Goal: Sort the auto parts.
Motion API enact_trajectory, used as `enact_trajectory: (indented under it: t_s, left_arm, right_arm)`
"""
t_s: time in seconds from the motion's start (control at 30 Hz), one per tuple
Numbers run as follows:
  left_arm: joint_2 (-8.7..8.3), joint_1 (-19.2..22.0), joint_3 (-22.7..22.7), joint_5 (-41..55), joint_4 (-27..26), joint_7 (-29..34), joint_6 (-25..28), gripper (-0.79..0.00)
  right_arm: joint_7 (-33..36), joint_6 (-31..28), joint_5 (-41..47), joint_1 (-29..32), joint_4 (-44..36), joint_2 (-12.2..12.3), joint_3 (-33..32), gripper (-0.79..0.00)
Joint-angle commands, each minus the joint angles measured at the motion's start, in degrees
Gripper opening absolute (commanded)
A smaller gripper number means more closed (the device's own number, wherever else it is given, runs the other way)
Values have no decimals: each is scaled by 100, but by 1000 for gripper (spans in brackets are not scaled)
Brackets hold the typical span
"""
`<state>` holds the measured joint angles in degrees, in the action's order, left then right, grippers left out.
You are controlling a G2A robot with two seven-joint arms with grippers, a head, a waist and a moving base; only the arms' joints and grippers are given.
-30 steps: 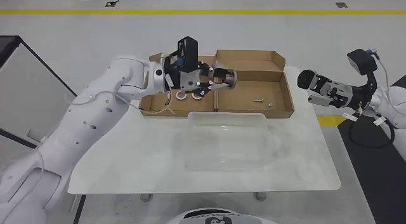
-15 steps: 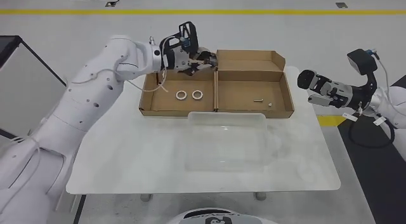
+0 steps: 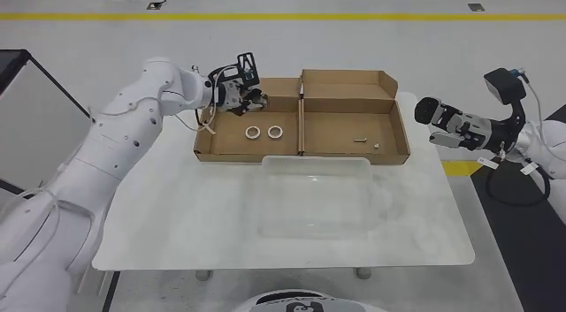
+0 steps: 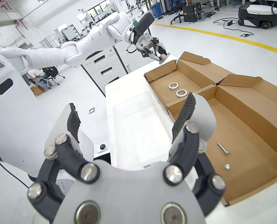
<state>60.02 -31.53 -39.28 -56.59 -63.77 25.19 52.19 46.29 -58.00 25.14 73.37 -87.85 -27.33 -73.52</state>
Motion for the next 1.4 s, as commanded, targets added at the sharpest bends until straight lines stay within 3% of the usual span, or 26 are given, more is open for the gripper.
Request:
enact_trajectory:
  t_s: [0.0,0.4,1.37]
  left_arm:
    - [-10,-16,-1,-105,62,81,14,-785]
    - [74,-65,156,-589,646,135,-29,-785]
    - [833,197,1053,-1493,2311,86,-420,-785]
  right_arm:
    - [0,0,0,0,0,0,0,0]
    - [0,0,0,0,0,0,0,0]
    - [0,0,0,0,0,0,0,0]
